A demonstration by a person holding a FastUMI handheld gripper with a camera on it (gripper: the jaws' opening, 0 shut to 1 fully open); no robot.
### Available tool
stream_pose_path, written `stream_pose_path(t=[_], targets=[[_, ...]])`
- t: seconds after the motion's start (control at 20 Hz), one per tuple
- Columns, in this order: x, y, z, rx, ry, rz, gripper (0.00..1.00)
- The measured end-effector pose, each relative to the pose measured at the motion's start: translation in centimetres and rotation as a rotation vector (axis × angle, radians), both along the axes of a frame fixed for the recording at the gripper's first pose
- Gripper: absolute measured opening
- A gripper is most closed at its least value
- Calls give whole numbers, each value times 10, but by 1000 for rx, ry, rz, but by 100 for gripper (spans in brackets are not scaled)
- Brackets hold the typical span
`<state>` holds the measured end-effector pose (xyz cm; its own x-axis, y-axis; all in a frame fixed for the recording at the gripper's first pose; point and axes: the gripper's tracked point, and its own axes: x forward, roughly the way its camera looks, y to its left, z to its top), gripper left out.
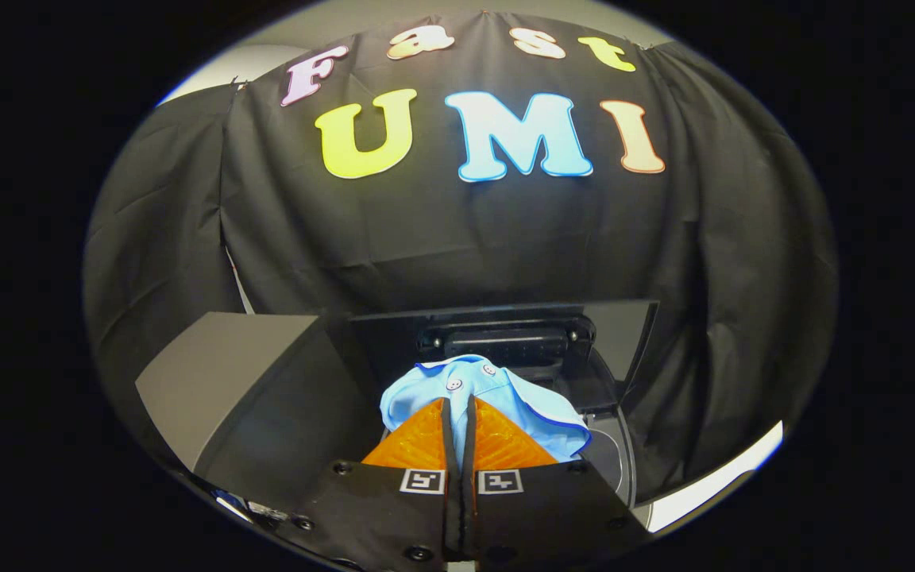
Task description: Put the clothes into the washing machine and then close the washing machine lid.
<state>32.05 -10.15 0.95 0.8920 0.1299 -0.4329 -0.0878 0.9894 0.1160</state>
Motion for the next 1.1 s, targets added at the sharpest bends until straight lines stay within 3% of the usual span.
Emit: stream_pose_path(t=[0.55, 1.1], targets=[[-4, -2, -77, -50, 113, 9, 2], [-10, -8, -144, -45, 277, -52, 2]])
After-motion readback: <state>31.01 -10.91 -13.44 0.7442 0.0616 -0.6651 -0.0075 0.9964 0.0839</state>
